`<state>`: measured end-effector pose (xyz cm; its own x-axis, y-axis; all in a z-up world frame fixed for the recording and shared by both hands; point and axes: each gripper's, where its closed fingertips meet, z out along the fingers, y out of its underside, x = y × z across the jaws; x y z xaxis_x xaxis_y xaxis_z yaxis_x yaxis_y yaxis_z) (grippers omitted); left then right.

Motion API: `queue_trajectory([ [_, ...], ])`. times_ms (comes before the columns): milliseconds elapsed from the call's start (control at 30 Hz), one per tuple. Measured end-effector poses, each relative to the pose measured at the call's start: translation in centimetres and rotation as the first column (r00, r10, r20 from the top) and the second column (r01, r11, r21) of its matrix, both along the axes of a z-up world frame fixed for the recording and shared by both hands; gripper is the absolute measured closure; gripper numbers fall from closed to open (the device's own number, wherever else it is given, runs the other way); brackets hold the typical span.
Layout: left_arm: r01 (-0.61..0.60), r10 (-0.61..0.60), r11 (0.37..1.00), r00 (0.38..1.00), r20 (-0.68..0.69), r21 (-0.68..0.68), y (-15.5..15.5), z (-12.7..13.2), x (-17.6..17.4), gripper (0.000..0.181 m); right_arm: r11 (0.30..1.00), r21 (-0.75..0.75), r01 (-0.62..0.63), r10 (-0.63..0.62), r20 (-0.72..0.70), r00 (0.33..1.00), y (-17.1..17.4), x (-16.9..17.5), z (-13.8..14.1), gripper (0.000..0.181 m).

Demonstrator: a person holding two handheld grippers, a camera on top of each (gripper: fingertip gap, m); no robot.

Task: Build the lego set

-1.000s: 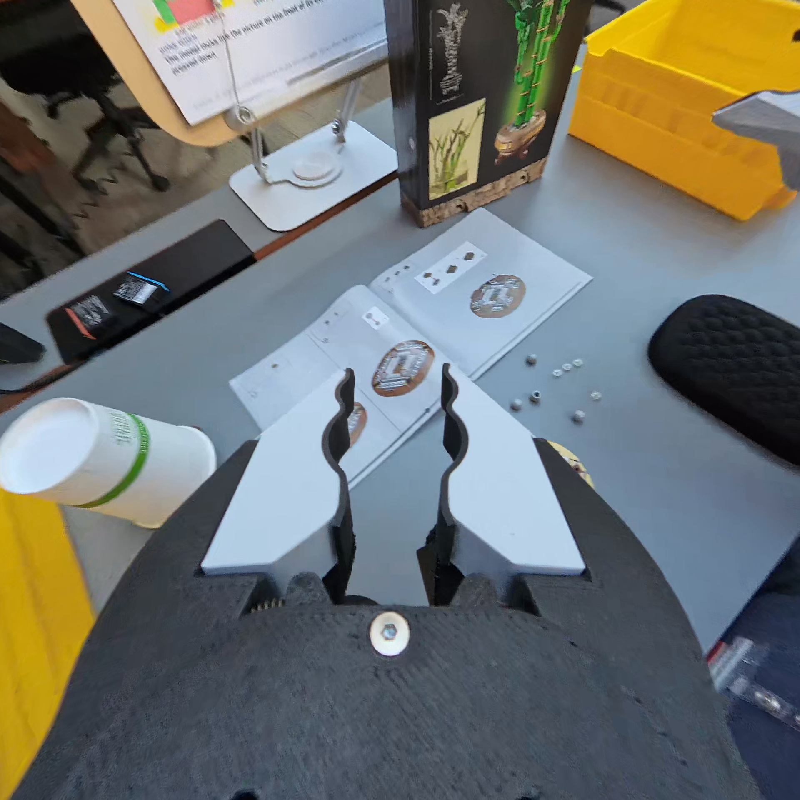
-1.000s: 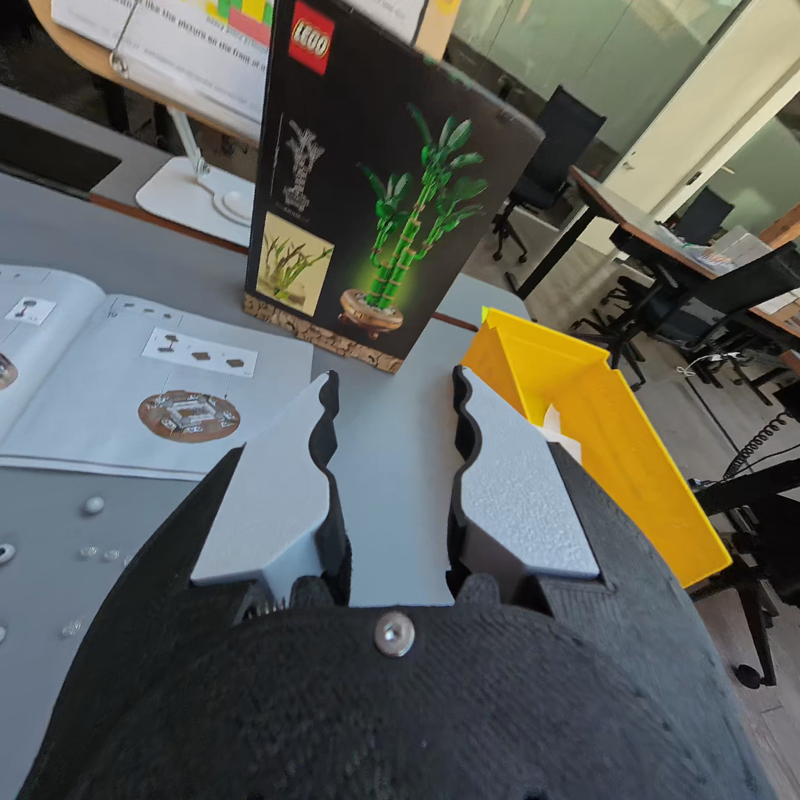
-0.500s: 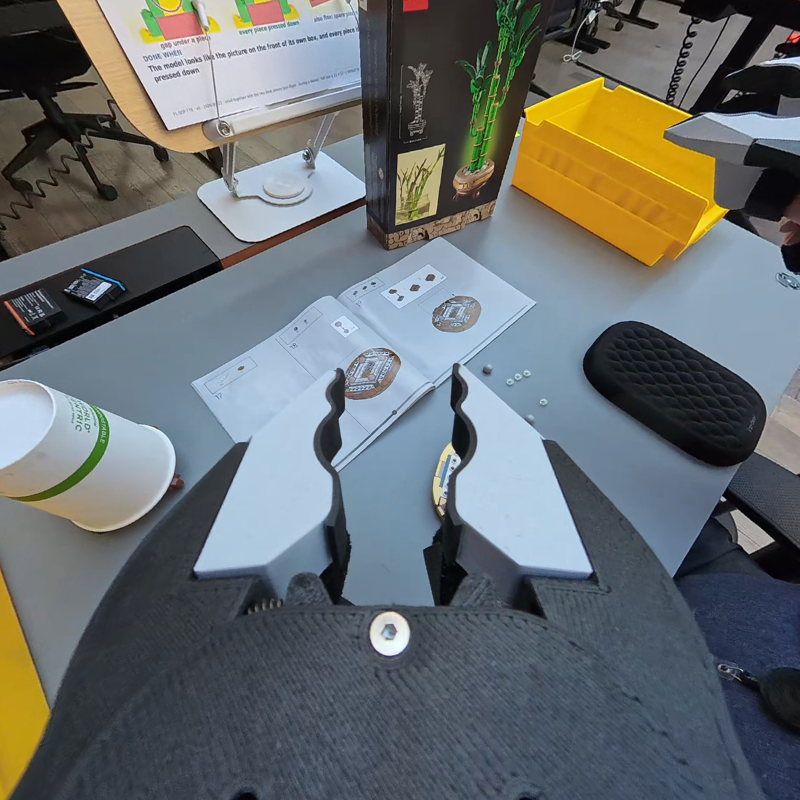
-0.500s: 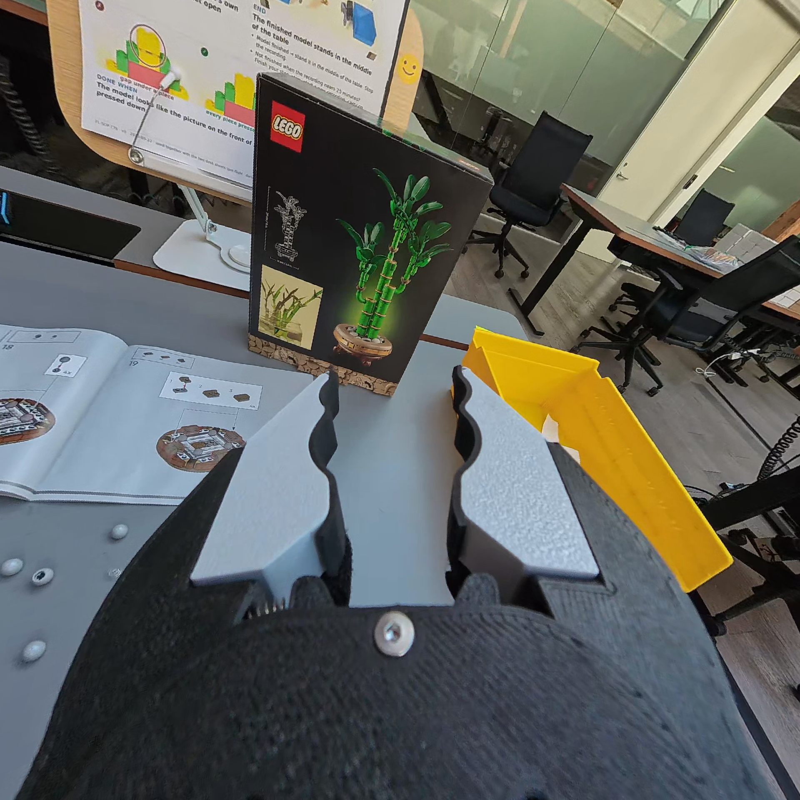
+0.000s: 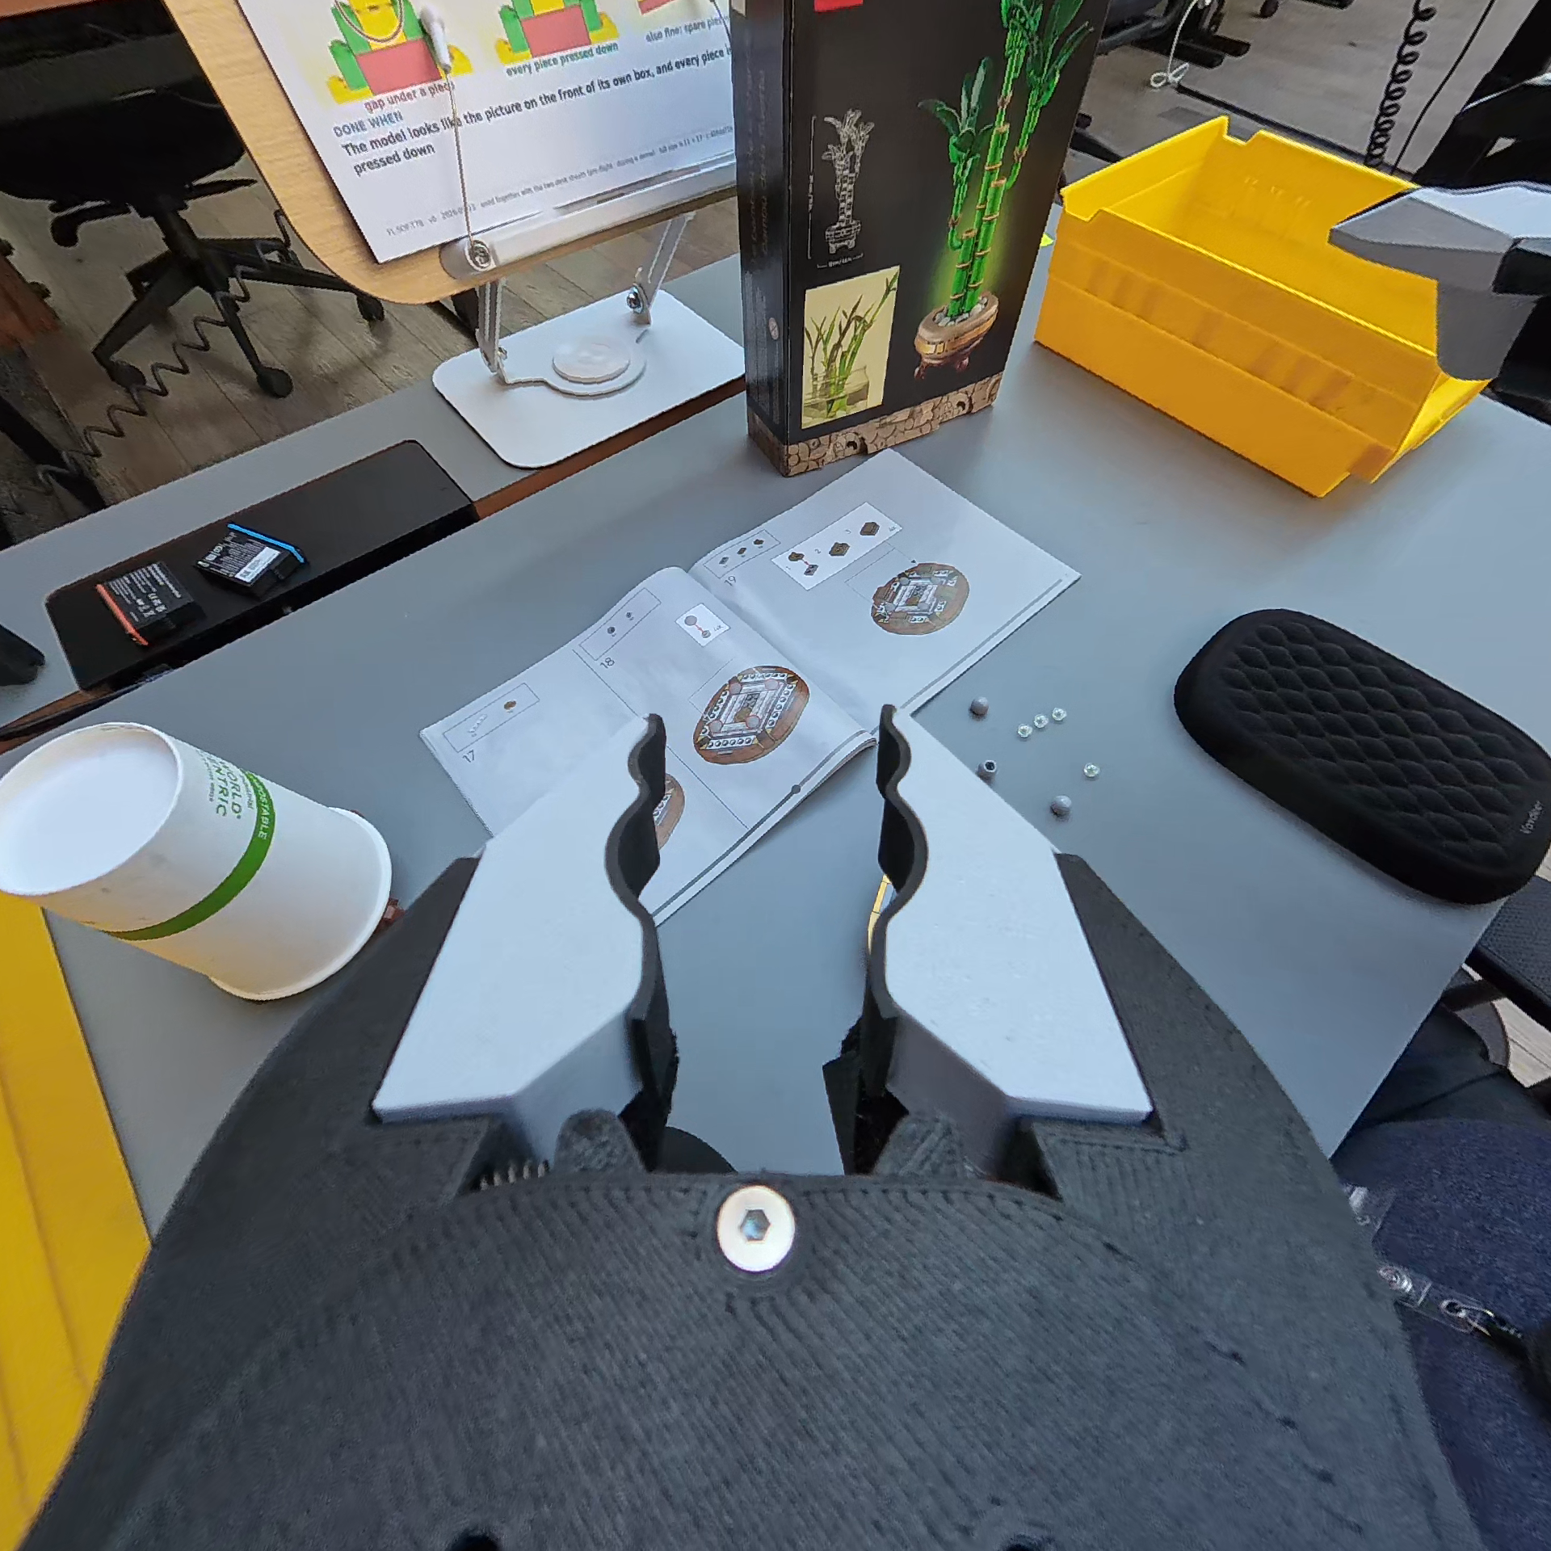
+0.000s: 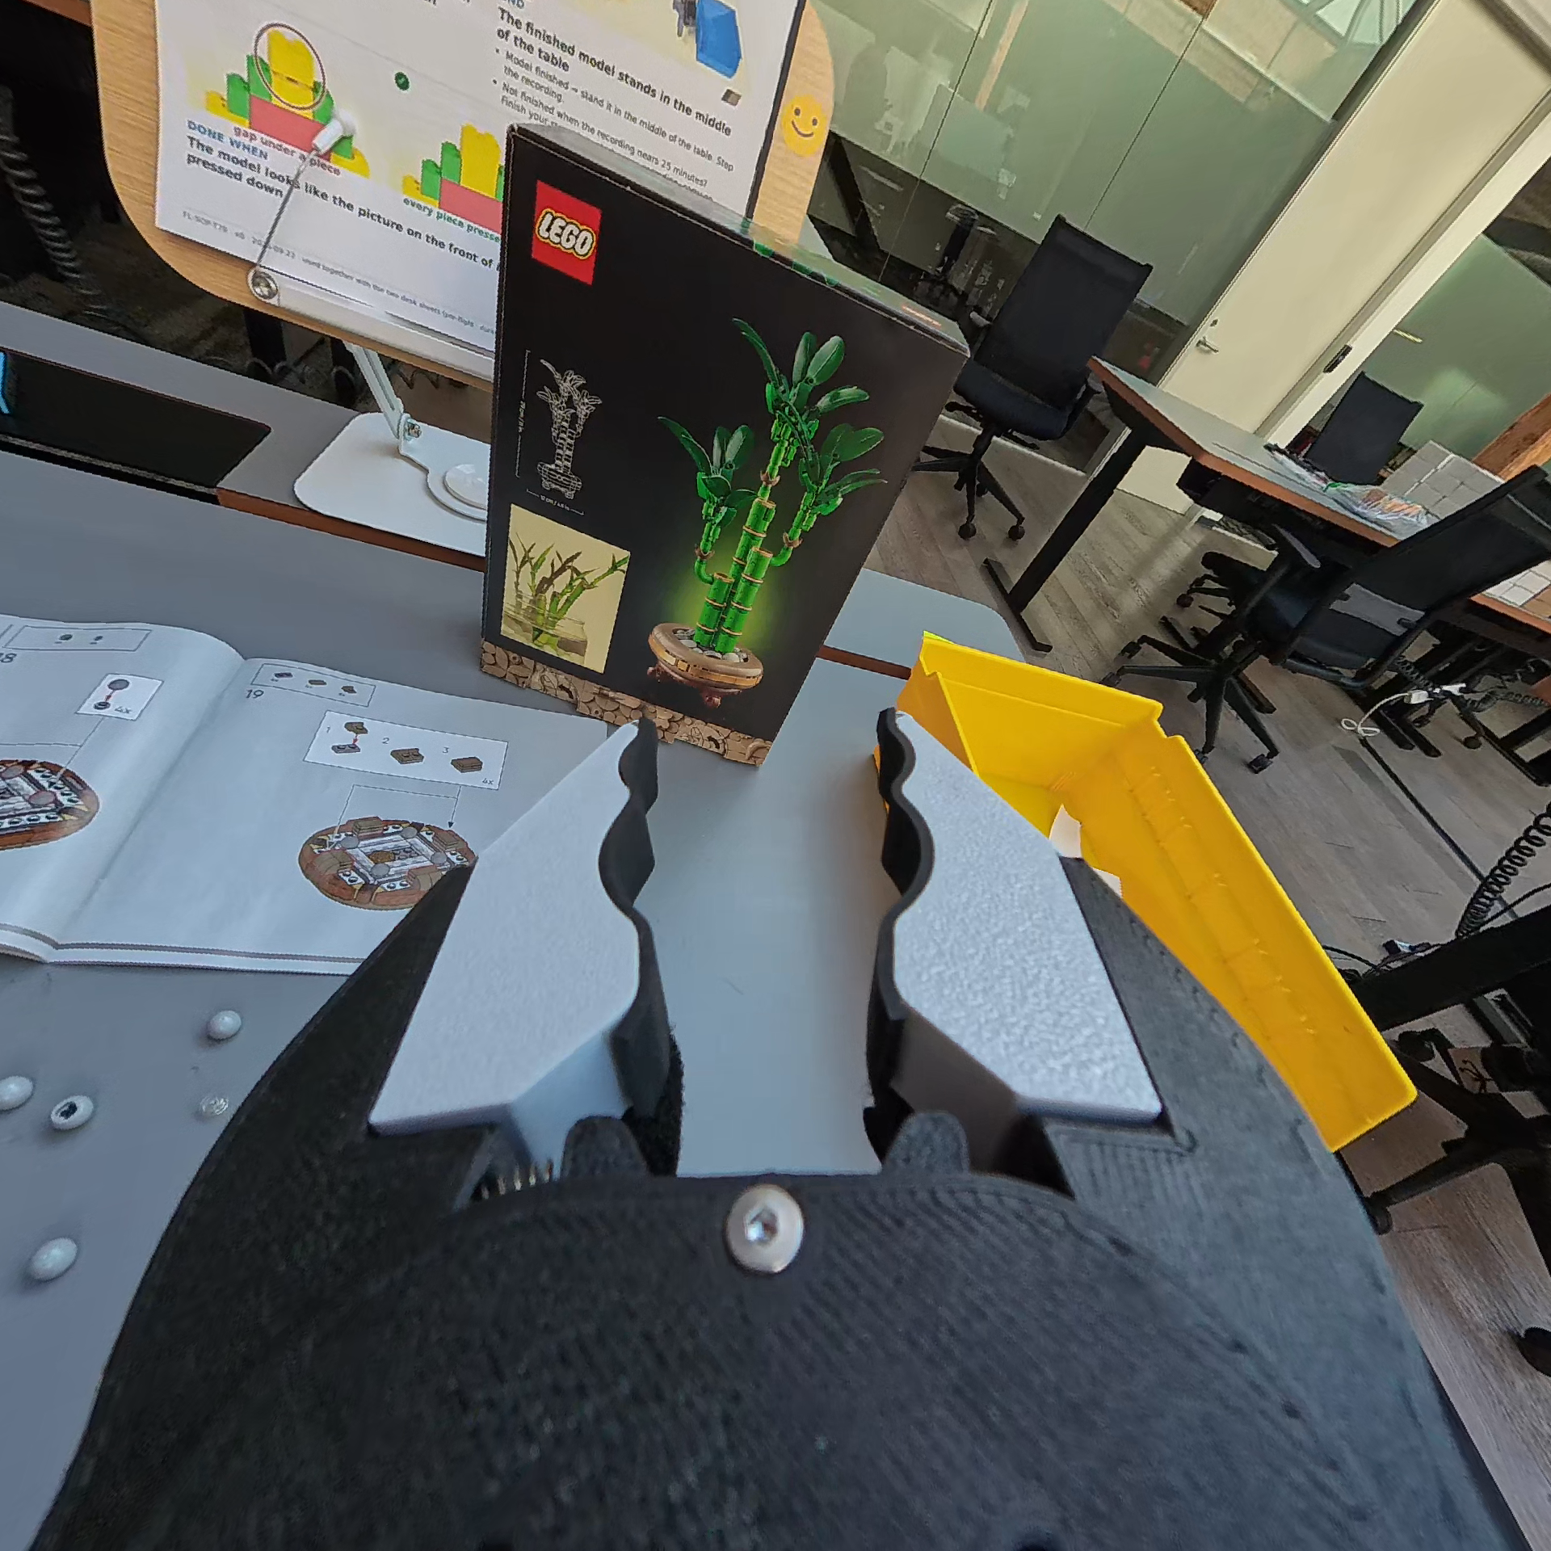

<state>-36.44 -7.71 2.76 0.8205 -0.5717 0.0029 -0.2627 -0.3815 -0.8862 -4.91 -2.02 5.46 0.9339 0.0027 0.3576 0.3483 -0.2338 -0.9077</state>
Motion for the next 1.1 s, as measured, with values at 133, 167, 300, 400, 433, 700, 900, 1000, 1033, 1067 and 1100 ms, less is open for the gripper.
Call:
queue_trajectory([
  [133, 0.001, -0.001, 1.0, 1.0, -0.01, -0.006, -0.1, -0.3, 0.0, 0.131, 0.999, -0.017, -0.031, 0.03, -0.058, 0.998, 0.3, -0.2, -0.6, 0.129],
  [167, 0.002, -0.002, 1.0, 1.0, -0.01, -0.008, -0.1, -0.4, 0.0, 0.132, 0.998, -0.041, -0.055, 0.051, -0.109, 0.993, 0.5, -0.5, -1.3, 0.129],
  [300, -0.005, 0.005, 1.0, 1.0, -0.01, -0.005, -0.2, -0.4, -0.4, 0.132, 0.99, -0.118, -0.072, 0.052, -0.16, 0.986, 0.8, -0.5, -3.5, 0.128],
  [400, -0.018, 0.018, 1.0, 1.0, -0.012, 0.001, -0.2, -0.3, -0.9, 0.132, 0.998, -0.052, -0.031, 0.028, -0.056, 0.998, 0.2, -0.5, -1.8, 0.128],
  [433, -0.022, 0.022, 1.0, 1.0, -0.011, 0.001, -0.2, -0.4, -1.0, 0.132, 1.0, -0.015, -0.02, 0.02, -0.018, 1.0, -0.2, -0.6, -0.8, 0.128],
  [700, -0.035, 0.035, 0.999, 0.999, -0.011, -0.013, -0.2, -0.5, -1.7, 0.131, 0.996, 0.086, -0.021, 0.017, 0.038, 0.999, -1.7, -1.5, 2.8, 0.129],
  [900, -0.03, 0.03, 1.0, 0.999, -0.021, -0.008, 0.0, -0.3, -1.6, 0.132, 0.997, 0.074, -0.008, 0.003, 0.056, 0.998, -1.5, -1.2, 2.4, 0.129],
  [1000, -0.03, 0.03, 1.0, 0.999, -0.02, -0.007, 0.0, -0.2, -1.6, 0.131, 0.997, 0.076, -0.009, 0.005, 0.057, 0.998, -1.5, -1.3, 2.4, 0.129],
  [1033, -0.03, 0.03, 1.0, 0.999, -0.021, -0.006, 0.0, -0.2, -1.6, 0.131, 0.997, 0.077, -0.009, 0.004, 0.059, 0.998, -1.4, -1.3, 2.4, 0.129],
  [1067, -0.031, 0.031, 1.0, 0.999, -0.022, -0.005, 0.0, -0.2, -1.6, 0.131, 0.997, 0.077, -0.009, 0.004, 0.059, 0.998, -1.4, -1.3, 2.4, 0.129],
  [1100, -0.032, 0.032, 0.999, 0.999, -0.022, -0.005, 0.0, -0.3, -1.6, 0.132, 0.997, 0.077, -0.009, 0.004, 0.058, 0.998, -1.4, -1.3, 2.4, 0.129],
])
